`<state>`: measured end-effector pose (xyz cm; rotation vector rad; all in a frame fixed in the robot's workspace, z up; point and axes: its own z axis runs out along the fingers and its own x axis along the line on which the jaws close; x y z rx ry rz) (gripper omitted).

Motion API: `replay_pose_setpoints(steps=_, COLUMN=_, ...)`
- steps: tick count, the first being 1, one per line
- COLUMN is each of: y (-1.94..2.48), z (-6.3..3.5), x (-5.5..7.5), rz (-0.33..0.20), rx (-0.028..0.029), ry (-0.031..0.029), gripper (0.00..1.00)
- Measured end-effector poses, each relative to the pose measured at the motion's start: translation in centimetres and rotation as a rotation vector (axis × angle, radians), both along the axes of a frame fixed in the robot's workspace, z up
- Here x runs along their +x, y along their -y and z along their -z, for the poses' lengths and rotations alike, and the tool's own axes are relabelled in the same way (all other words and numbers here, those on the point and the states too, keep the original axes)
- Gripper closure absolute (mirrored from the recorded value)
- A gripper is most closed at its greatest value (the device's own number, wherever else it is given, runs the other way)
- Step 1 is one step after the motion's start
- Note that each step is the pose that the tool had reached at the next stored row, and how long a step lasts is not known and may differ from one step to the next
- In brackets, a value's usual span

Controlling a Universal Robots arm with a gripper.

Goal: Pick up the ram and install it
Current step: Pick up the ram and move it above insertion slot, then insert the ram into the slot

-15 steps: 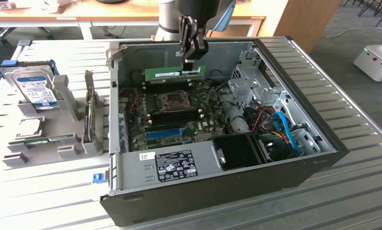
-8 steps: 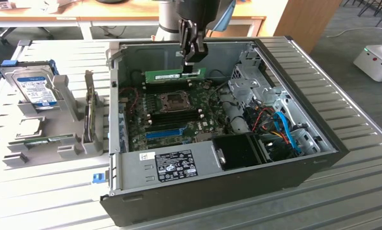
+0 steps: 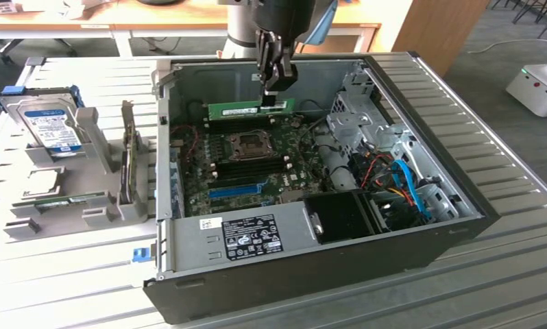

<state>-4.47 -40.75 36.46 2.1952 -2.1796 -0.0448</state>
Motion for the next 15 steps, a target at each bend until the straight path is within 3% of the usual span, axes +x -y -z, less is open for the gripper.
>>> replay_pose_setpoints(steps=15, y=0.00, z=0.01, x=0.29, rz=0.000, rx=0.0001, ry=0.0000, gripper=0.88)
